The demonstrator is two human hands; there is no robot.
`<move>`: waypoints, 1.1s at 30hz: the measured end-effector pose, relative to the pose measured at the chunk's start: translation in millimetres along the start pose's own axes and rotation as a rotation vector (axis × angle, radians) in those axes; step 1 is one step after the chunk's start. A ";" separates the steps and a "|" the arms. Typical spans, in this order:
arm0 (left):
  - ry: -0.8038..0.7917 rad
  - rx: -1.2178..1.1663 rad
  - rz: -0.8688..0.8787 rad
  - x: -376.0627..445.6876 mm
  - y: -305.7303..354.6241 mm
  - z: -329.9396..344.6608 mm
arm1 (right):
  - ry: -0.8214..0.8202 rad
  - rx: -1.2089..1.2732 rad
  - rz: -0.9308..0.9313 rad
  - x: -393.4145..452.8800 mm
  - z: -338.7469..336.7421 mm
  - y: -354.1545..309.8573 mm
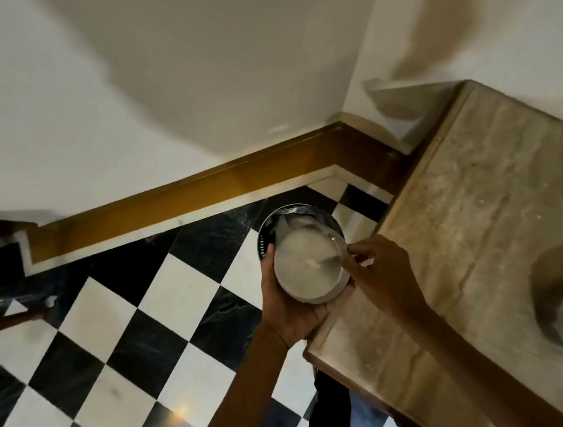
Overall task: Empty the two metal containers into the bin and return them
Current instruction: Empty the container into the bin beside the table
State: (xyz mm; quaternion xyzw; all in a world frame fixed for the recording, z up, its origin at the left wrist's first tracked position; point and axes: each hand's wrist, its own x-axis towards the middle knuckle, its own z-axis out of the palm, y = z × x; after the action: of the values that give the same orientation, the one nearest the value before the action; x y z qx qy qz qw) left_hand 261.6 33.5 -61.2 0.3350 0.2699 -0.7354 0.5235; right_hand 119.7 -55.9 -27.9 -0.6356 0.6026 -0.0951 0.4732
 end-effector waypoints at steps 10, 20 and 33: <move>0.226 0.709 0.174 52.8 63.5 -33.3 | -0.236 0.109 -0.090 49.4 47.1 12.8; 0.123 2.006 0.830 66.6 82.5 -52.3 | -0.191 -0.624 -0.664 39.5 56.6 3.3; 0.107 2.075 0.841 63.4 75.4 -55.0 | -0.413 -0.883 -0.655 27.9 49.0 12.0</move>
State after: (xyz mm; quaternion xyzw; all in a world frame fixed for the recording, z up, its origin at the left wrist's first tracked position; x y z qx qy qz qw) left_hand 330.4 14.2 -148.5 0.7049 -0.5862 -0.3537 0.1853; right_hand 152.6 -53.8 -75.2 -0.9310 0.2526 0.1492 0.2172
